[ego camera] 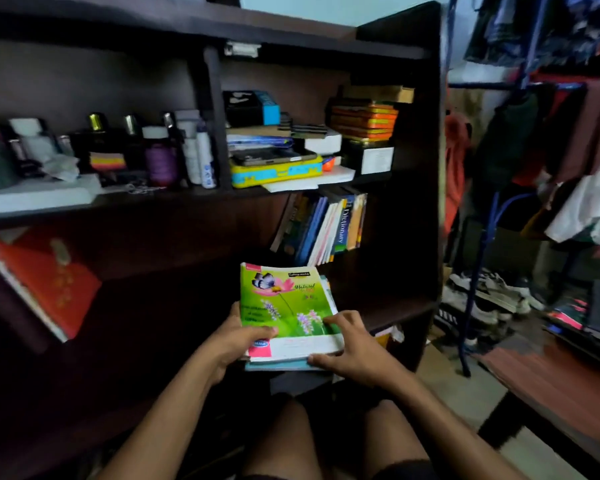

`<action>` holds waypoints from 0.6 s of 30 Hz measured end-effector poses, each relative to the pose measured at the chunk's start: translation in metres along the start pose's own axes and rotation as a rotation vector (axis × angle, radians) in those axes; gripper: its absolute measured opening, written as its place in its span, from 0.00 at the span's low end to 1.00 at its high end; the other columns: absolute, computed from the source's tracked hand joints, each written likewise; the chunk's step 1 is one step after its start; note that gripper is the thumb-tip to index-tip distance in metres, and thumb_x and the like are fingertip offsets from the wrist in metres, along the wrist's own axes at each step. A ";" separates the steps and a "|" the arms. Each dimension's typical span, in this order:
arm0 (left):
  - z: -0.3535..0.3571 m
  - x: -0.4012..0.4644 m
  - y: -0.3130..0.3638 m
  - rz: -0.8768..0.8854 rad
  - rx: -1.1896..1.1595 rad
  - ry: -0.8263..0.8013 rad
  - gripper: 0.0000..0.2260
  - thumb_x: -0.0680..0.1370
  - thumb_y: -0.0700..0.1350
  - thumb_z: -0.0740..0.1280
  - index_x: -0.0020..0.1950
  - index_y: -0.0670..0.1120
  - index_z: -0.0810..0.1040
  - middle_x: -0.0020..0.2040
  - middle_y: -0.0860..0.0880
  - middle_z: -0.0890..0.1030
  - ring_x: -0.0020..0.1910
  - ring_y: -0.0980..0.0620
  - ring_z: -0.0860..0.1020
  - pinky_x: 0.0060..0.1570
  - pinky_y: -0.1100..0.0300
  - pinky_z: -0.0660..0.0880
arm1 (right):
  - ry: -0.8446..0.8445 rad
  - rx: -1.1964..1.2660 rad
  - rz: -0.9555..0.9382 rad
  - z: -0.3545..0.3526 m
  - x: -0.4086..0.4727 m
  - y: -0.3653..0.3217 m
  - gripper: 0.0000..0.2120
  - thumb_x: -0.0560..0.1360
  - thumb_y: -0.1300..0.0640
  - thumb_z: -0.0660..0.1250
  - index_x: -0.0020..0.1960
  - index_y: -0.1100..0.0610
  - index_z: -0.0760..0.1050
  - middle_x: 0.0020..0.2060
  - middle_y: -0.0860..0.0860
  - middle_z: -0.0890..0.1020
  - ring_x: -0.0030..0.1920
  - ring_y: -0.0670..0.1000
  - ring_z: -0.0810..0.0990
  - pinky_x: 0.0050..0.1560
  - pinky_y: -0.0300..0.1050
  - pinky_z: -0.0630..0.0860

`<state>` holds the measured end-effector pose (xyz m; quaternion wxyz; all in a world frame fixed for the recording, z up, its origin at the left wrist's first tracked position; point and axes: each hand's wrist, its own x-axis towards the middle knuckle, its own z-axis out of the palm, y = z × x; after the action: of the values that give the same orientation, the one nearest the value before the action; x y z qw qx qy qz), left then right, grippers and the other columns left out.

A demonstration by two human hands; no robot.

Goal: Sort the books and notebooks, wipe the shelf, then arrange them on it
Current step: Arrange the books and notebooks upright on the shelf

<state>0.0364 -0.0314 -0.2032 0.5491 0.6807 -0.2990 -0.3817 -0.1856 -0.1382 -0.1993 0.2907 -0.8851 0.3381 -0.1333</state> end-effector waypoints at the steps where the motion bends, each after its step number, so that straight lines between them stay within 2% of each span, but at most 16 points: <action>1: -0.009 -0.002 -0.002 0.004 0.045 0.005 0.26 0.71 0.40 0.79 0.64 0.46 0.71 0.55 0.45 0.84 0.46 0.52 0.84 0.42 0.64 0.80 | -0.012 -0.021 -0.013 0.003 0.004 -0.006 0.38 0.71 0.41 0.77 0.73 0.56 0.68 0.66 0.50 0.65 0.65 0.48 0.73 0.61 0.32 0.65; 2: -0.010 -0.004 0.000 0.018 0.110 0.015 0.27 0.69 0.47 0.80 0.63 0.47 0.73 0.56 0.45 0.84 0.49 0.52 0.84 0.47 0.62 0.80 | -0.020 -0.057 -0.014 0.001 0.006 -0.008 0.38 0.71 0.40 0.77 0.73 0.55 0.68 0.66 0.51 0.65 0.66 0.51 0.73 0.64 0.38 0.68; 4: -0.024 -0.010 -0.002 0.040 0.349 0.173 0.29 0.66 0.62 0.77 0.61 0.49 0.78 0.55 0.47 0.79 0.55 0.50 0.80 0.59 0.56 0.78 | -0.066 -0.227 -0.030 0.004 0.015 -0.023 0.38 0.70 0.35 0.73 0.74 0.51 0.67 0.66 0.51 0.67 0.68 0.55 0.70 0.67 0.50 0.70; 6: -0.032 -0.015 -0.003 0.073 0.500 0.332 0.27 0.69 0.67 0.70 0.60 0.50 0.80 0.54 0.47 0.77 0.57 0.47 0.77 0.62 0.52 0.76 | -0.116 -0.385 -0.026 0.004 0.021 -0.040 0.37 0.70 0.32 0.70 0.74 0.46 0.66 0.67 0.51 0.68 0.69 0.57 0.68 0.66 0.55 0.70; 7: -0.033 -0.016 -0.004 0.100 0.454 0.371 0.24 0.71 0.64 0.70 0.59 0.50 0.81 0.55 0.46 0.80 0.55 0.47 0.80 0.60 0.49 0.78 | -0.148 -0.400 -0.031 0.004 0.024 -0.045 0.36 0.71 0.33 0.70 0.73 0.45 0.66 0.67 0.52 0.68 0.70 0.58 0.68 0.66 0.55 0.70; 9: -0.029 -0.019 0.000 0.117 0.169 0.359 0.11 0.76 0.50 0.72 0.56 0.48 0.79 0.52 0.44 0.85 0.48 0.45 0.85 0.53 0.42 0.82 | -0.197 -0.380 -0.044 0.000 0.026 -0.053 0.34 0.71 0.35 0.71 0.73 0.44 0.66 0.67 0.53 0.69 0.69 0.59 0.69 0.66 0.54 0.69; 10: -0.029 -0.019 0.001 0.101 0.046 0.351 0.08 0.79 0.43 0.71 0.56 0.48 0.77 0.52 0.43 0.86 0.47 0.43 0.86 0.51 0.40 0.83 | -0.202 -0.357 -0.054 -0.001 0.028 -0.056 0.34 0.71 0.36 0.71 0.73 0.44 0.66 0.67 0.53 0.69 0.70 0.59 0.69 0.67 0.53 0.69; 12: -0.030 -0.024 0.003 0.111 -0.154 0.345 0.10 0.81 0.36 0.67 0.60 0.47 0.75 0.54 0.41 0.85 0.46 0.43 0.86 0.47 0.43 0.84 | -0.171 -0.340 -0.067 -0.002 0.028 -0.061 0.36 0.71 0.34 0.71 0.75 0.43 0.64 0.70 0.52 0.69 0.71 0.57 0.69 0.68 0.52 0.68; 14: -0.040 -0.036 0.008 0.211 -0.253 0.407 0.14 0.82 0.34 0.65 0.65 0.46 0.72 0.56 0.42 0.85 0.47 0.43 0.85 0.43 0.46 0.83 | -0.078 -0.271 -0.124 0.002 0.034 -0.070 0.40 0.70 0.32 0.70 0.77 0.44 0.60 0.71 0.52 0.69 0.72 0.57 0.69 0.69 0.52 0.68; 16: -0.056 -0.045 0.008 0.343 -0.331 0.461 0.16 0.82 0.34 0.64 0.68 0.47 0.70 0.60 0.43 0.84 0.52 0.44 0.84 0.49 0.44 0.82 | -0.004 -0.061 -0.189 0.010 0.047 -0.083 0.44 0.71 0.35 0.73 0.79 0.48 0.56 0.72 0.55 0.69 0.72 0.58 0.69 0.70 0.53 0.68; 18: -0.074 -0.057 0.005 0.444 -0.321 0.540 0.22 0.81 0.32 0.64 0.72 0.48 0.69 0.64 0.46 0.82 0.58 0.47 0.82 0.57 0.48 0.80 | 0.012 0.164 -0.267 0.021 0.064 -0.105 0.46 0.72 0.42 0.75 0.80 0.51 0.53 0.72 0.56 0.68 0.72 0.58 0.69 0.70 0.53 0.69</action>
<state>0.0692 0.0526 -0.1794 0.7771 0.5807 -0.2202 -0.1025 -0.0749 -0.1093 -0.1505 0.3394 -0.8947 0.2074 -0.2032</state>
